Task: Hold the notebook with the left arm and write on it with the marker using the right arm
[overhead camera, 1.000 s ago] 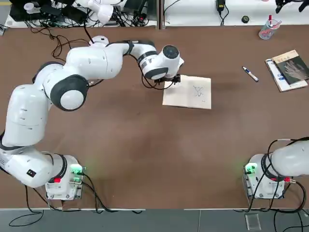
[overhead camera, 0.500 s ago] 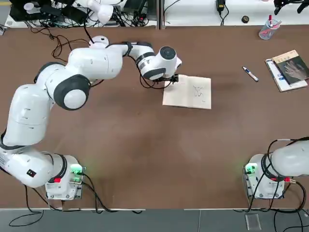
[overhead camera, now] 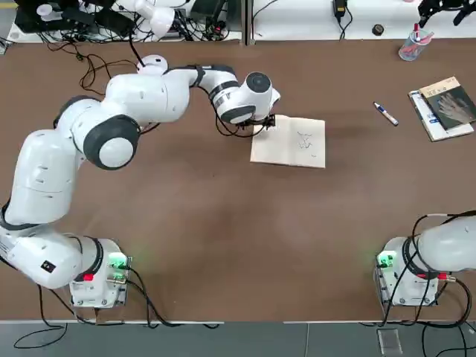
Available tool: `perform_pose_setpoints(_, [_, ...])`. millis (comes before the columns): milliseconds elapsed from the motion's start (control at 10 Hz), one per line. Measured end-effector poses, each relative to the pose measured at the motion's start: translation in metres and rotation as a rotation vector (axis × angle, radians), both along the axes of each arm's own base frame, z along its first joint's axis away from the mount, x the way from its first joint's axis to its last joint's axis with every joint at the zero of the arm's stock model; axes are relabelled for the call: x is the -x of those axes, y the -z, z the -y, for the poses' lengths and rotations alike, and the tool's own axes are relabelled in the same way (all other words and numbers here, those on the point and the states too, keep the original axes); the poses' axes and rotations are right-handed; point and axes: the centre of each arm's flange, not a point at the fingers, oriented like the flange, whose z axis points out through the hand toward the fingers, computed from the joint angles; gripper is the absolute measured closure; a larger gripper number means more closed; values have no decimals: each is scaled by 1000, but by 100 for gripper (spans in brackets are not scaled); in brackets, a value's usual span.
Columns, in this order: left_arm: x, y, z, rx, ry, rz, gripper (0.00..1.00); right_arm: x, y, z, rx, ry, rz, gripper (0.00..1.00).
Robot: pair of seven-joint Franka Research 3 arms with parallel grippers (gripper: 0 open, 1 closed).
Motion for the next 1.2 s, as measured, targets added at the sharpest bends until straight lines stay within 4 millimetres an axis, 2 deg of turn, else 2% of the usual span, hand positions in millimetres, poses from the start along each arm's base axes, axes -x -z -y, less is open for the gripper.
perform_pose_setpoints(700, [-9,21,-10,-11,3,15,0,-1,6,-1,1,-3,1,0])
perform_pose_setpoints(1200, [-11,29,-11,16,6,22,0,-1,1,-4,25,-15,17,0])
